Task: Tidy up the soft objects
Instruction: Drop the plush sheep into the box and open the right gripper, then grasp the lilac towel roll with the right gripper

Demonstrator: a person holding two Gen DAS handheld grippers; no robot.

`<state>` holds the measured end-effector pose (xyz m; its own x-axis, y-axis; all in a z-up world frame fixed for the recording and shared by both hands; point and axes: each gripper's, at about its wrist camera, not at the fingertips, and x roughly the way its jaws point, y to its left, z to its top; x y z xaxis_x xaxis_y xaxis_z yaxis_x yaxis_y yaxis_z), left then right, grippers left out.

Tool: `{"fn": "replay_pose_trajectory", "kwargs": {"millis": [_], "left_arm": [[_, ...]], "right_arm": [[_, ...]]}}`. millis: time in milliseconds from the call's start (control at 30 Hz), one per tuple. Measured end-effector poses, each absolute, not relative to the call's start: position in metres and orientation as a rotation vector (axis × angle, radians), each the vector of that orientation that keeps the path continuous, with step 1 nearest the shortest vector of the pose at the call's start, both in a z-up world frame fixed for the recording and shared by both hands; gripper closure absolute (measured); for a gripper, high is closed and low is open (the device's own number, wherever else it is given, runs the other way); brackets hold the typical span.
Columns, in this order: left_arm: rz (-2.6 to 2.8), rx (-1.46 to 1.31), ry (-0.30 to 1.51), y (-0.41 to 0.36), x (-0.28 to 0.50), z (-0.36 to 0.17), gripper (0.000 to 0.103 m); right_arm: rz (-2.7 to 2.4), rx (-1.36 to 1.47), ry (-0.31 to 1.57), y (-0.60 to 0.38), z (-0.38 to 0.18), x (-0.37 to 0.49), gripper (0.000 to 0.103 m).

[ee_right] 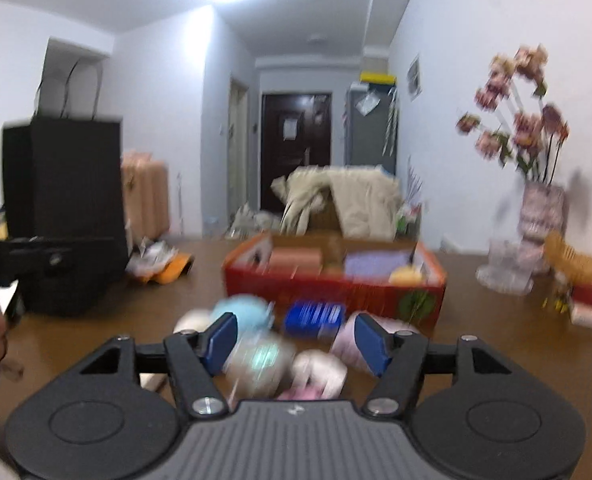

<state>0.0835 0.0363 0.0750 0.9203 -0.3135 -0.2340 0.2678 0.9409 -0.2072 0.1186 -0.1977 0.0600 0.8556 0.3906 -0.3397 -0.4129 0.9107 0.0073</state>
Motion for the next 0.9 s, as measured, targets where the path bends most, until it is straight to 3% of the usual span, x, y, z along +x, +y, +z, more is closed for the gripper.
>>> {"fn": "replay_pose_trajectory", "kwargs": {"millis": [67, 167, 233, 300, 500, 733, 900], "left_arm": [[-0.268, -0.178, 0.316, 0.044, 0.08, 0.053, 0.002], [-0.221, -0.206, 0.374, 0.055, 0.075, 0.03, 0.002], [-0.199, -0.217, 0.4, 0.061, 0.073, 0.02, 0.002], [-0.191, -0.217, 0.409, 0.063, 0.072, 0.016, 0.002], [-0.188, -0.207, 0.445, 0.061, 0.085, 0.012, 0.004], [-0.183, -0.219, 0.483, 0.049, 0.102, 0.009, 0.007], [-0.193, -0.248, 0.475, 0.036, 0.109, 0.019, 0.016]], "right_arm": [[0.462, -0.052, 0.384, -0.193, 0.042, 0.106, 0.039], [0.544, -0.082, 0.461, -0.177, 0.017, 0.089, 0.053], [0.588, -0.098, 0.504, -0.165, 0.006, 0.086, 0.07], [0.6, -0.099, 0.538, -0.157, -0.003, 0.09, 0.074], [0.53, -0.096, 0.569, -0.149, -0.014, 0.11, 0.077], [0.542, -0.069, 0.521, -0.167, 0.01, 0.125, 0.071], [0.51, -0.038, 0.468, -0.193, 0.036, 0.135, 0.065]]}}
